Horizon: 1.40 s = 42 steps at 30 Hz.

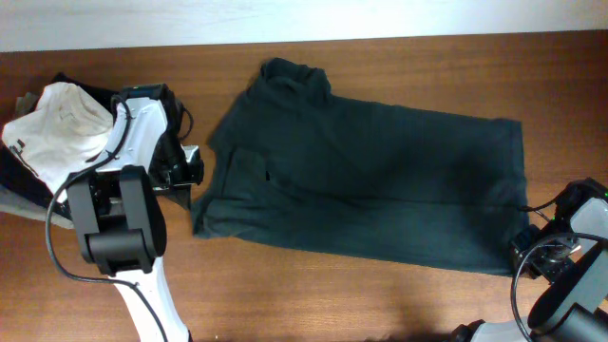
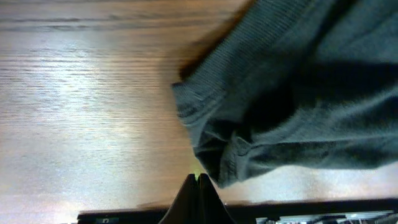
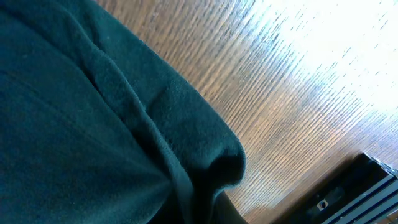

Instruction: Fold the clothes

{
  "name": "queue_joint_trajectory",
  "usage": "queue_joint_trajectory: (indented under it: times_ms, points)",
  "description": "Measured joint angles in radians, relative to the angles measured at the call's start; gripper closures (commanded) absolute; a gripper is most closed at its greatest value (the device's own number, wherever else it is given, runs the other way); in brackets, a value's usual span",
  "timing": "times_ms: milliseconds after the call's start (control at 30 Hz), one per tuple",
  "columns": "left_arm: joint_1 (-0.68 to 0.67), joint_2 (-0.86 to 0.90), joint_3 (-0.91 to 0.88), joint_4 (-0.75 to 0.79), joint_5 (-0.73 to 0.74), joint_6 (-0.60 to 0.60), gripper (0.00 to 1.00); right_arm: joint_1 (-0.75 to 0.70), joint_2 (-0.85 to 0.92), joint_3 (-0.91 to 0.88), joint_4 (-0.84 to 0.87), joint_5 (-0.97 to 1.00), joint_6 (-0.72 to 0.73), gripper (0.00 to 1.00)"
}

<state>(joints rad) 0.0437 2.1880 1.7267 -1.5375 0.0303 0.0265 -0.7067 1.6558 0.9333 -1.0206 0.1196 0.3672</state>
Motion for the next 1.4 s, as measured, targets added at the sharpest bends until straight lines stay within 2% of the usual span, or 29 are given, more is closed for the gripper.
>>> queue_joint_trajectory:
  times_ms: [67, 133, 267, 300, 400, 433, 467, 533, 600, 667, 733, 767, 1067, 1167, 1200, 1400]
  points:
    - [-0.003, -0.005, 0.000, -0.019, 0.007, 0.005, 0.98, 0.000, 0.000, 0.000, 0.000, 0.000, 0.000, 0.89]
    - [-0.003, -0.034, 0.000, -0.047, 0.011, 0.008, 0.92, 0.000, 0.000, 0.000, 0.002, 0.000, 0.000, 0.89]
    - [-0.003, -0.191, -0.009, -0.045, 0.012, 0.014, 0.86, 0.000, 0.000, 0.000, 0.003, -0.001, 0.000, 0.89]
    - [-0.003, -0.250, -0.022, -0.032, 0.014, 0.014, 0.81, 0.000, 0.000, 0.000, 0.003, -0.001, 0.000, 0.89]
    - [-0.003, -0.422, -0.131, 0.050, 0.017, 0.019, 0.36, -0.002, 0.000, 0.000, 0.003, -0.005, 0.000, 0.89]
    - [-0.003, -0.475, -0.211, 0.115, 0.018, 0.017, 0.31, -0.002, 0.000, 0.000, 0.003, -0.005, 0.000, 0.89]
    - [-0.003, -0.500, -0.276, 0.157, 0.018, 0.021, 0.30, -0.003, 0.000, 0.001, 0.004, -0.006, 0.000, 0.88]
    - [-0.003, -0.520, -0.422, 0.296, 0.027, 0.014, 0.33, -0.003, 0.000, 0.001, 0.005, -0.008, 0.000, 0.88]
    - [-0.003, -0.508, -0.523, 0.390, 0.045, 0.014, 0.44, -0.003, 0.000, 0.002, 0.006, -0.008, 0.000, 0.88]
    - [-0.003, -0.501, -0.584, 0.448, 0.058, 0.008, 0.48, -0.003, 0.000, 0.002, 0.006, -0.008, 0.000, 0.85]
    - [-0.003, -0.497, -0.627, 0.489, 0.069, 0.011, 0.62, -0.003, 0.000, 0.002, 0.006, -0.008, 0.000, 0.84]
    - [-0.003, -0.497, -0.646, 0.509, 0.075, 0.011, 0.66, -0.003, 0.000, 0.002, 0.007, -0.008, 0.003, 0.83]
    - [-0.003, -0.496, -0.712, 0.630, 0.101, 0.011, 0.67, -0.003, 0.000, 0.002, 0.008, -0.008, 0.003, 0.83]
    - [-0.003, -0.495, -0.722, 0.648, 0.105, 0.010, 0.87, -0.003, 0.000, 0.002, 0.009, -0.008, 0.003, 0.83]
    - [-0.003, -0.495, -0.722, 0.655, 0.108, 0.018, 1.00, -0.003, 0.000, 0.002, 0.009, -0.008, 0.003, 0.83]
    - [0.000, -0.495, -0.711, 0.621, 0.102, 0.028, 1.00, -0.003, 0.000, 0.002, 0.015, -0.007, 0.003, 0.83]
